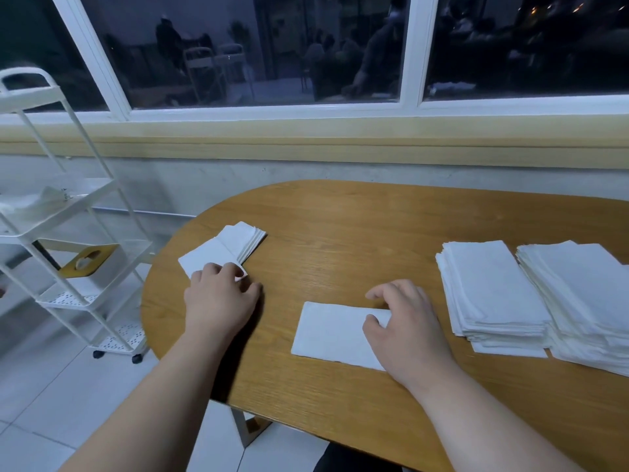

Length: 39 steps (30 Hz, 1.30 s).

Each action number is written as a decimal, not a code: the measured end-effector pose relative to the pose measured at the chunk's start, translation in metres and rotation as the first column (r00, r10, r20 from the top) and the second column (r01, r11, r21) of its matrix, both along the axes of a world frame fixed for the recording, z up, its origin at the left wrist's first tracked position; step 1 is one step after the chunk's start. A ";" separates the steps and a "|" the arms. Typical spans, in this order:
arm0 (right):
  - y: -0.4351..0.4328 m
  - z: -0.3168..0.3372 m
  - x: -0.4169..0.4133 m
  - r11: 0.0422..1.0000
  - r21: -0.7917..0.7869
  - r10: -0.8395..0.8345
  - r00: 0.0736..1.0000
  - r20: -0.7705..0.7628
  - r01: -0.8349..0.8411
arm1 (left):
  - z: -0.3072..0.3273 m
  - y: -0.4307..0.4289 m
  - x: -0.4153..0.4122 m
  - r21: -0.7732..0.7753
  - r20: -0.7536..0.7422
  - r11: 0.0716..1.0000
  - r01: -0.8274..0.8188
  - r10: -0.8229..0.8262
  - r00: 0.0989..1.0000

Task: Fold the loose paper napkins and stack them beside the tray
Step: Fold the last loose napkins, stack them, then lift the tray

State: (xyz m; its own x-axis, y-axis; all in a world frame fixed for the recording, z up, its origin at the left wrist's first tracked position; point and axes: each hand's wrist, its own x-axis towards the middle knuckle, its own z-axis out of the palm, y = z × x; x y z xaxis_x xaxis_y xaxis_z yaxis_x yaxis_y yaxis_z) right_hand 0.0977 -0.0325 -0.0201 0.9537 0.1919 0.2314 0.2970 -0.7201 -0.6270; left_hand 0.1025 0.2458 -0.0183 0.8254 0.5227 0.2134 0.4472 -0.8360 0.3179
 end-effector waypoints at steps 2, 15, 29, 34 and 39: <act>0.000 0.000 0.000 1.000 0.009 0.002 1.000 0.001 -0.002 | -0.001 0.007 0.008 0.038 -0.003 0.999 -0.033 0.033 0.999; -0.001 -0.001 0.002 0.999 0.045 0.017 1.000 0.001 -0.017 | -0.005 0.025 0.025 0.160 -0.012 0.985 -0.063 0.065 0.998; -0.005 0.002 -0.003 0.960 0.251 0.123 0.992 0.022 -0.124 | 0.047 -0.071 -0.042 -0.638 0.585 0.360 0.681 -0.349 0.732; -0.010 0.003 -0.006 0.883 0.442 0.200 0.978 -0.054 -0.156 | 0.045 -0.080 -0.036 -0.756 0.610 0.004 0.655 -0.358 0.707; -0.012 0.004 -0.005 0.843 0.523 0.188 0.979 -0.073 -0.123 | 0.032 -0.073 -0.029 -0.848 0.528 -0.226 0.479 -0.287 0.799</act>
State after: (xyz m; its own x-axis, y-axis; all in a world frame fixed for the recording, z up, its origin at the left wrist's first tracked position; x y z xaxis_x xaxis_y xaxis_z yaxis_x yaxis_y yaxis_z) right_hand 0.0931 -0.0449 -0.0164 0.9474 0.2248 0.2277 0.2796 -0.2355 -0.9308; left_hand 0.0736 0.1731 0.0138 0.9875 -0.1565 -0.0171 0.0726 0.3568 0.9313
